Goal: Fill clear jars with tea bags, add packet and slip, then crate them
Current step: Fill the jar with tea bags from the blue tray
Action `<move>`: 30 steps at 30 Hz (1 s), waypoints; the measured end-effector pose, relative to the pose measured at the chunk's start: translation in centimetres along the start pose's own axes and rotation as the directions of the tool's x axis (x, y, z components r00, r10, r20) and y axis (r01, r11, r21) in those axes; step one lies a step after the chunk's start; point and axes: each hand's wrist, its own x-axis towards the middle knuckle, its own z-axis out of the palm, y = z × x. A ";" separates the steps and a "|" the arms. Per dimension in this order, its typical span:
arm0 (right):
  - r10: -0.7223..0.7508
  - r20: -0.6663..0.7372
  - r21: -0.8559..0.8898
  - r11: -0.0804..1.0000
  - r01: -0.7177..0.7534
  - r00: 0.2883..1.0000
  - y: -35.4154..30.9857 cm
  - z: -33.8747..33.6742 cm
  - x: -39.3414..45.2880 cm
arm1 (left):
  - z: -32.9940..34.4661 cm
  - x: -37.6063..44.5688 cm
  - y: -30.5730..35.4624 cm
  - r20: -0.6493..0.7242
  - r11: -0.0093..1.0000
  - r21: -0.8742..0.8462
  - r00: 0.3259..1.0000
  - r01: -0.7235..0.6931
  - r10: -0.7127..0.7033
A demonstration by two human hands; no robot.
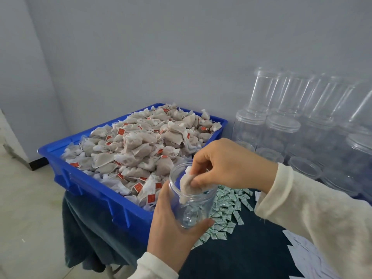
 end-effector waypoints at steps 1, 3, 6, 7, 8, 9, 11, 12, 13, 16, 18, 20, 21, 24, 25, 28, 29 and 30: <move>-0.002 0.028 0.011 1.000 0.002 1.000 -0.1 0.1 0.0 | 0.0 0.1 0.0 0.003 1.000 0.008 1.000 0.003 -0.003; -0.010 0.087 0.014 1.000 0.009 0.996 -0.2 0.4 0.2 | -0.1 0.3 0.0 -0.005 1.000 0.019 1.000 0.001 -0.001; -0.011 0.128 0.001 1.000 0.011 0.992 -0.2 0.5 0.8 | 0.0 0.5 0.1 -0.023 1.000 0.013 1.000 0.013 -0.012; -0.011 0.128 0.005 1.000 0.010 0.992 -0.1 0.4 0.9 | 0.0 0.4 0.1 -0.025 1.000 0.010 1.000 0.016 -0.016; -0.015 0.123 0.015 1.000 0.013 0.992 -0.1 0.2 1.0 | 0.0 0.4 0.0 -0.026 1.000 0.009 1.000 0.016 -0.016; -0.019 0.111 0.035 0.999 0.015 0.994 0.0 0.0 1.2 | 0.0 0.3 -0.1 -0.023 1.000 0.005 1.000 0.016 -0.016; -0.022 0.065 0.099 0.995 0.015 0.998 0.4 -0.8 1.5 | 0.1 0.2 -0.1 -0.013 1.000 -0.017 1.000 0.025 -0.026; -0.019 0.035 0.131 0.991 0.014 0.999 0.7 -1.3 1.9 | 0.0 0.2 -0.1 -0.008 0.999 -0.034 1.000 0.028 -0.028; -0.008 0.005 0.161 0.987 0.007 1.000 1.1 -1.8 2.3 | 0.0 0.2 -0.1 -0.007 0.998 -0.047 1.000 0.030 -0.030; 0.068 -0.098 0.201 0.978 -0.047 0.993 3.1 -2.3 4.6 | -0.1 0.2 0.2 -0.017 0.998 -0.052 0.999 0.032 -0.032; 0.129 -0.162 0.176 0.979 -0.100 0.978 4.8 -1.7 6.7 | -0.1 0.3 0.5 -0.018 0.999 -0.039 1.000 0.023 -0.024; 0.166 -0.191 0.120 0.982 -0.145 0.967 6.1 -0.5 8.8 | -0.1 0.3 0.5 -0.017 0.999 -0.034 1.000 0.007 -0.008; 0.177 -0.186 0.095 0.982 -0.162 0.966 6.7 0.2 9.7 | -0.2 0.3 0.5 -0.018 0.999 -0.034 1.000 -0.001 0.001; 0.191 -0.126 0.037 0.981 -0.188 0.973 7.9 2.3 11.9 | -0.2 0.3 0.5 -0.030 0.999 -0.037 1.000 -0.011 0.010; 0.194 -0.107 0.023 0.981 -0.192 0.975 8.1 3.0 12.5 | -0.2 0.2 0.5 -0.038 0.999 -0.046 0.999 -0.008 0.006; 0.201 -0.033 0.047 0.979 -0.199 0.979 8.3 4.5 13.7 | -0.2 0.3 0.5 -0.049 0.997 -0.073 0.999 0.010 -0.014; 0.205 -0.003 0.059 0.977 -0.204 0.979 8.3 4.8 14.0 | -0.2 0.3 0.5 -0.046 0.997 -0.077 0.999 0.018 -0.021; 0.208 0.019 0.056 0.976 -0.209 0.978 8.3 5.1 14.2 | -0.3 0.3 0.6 -0.042 0.997 -0.077 0.999 0.025 -0.028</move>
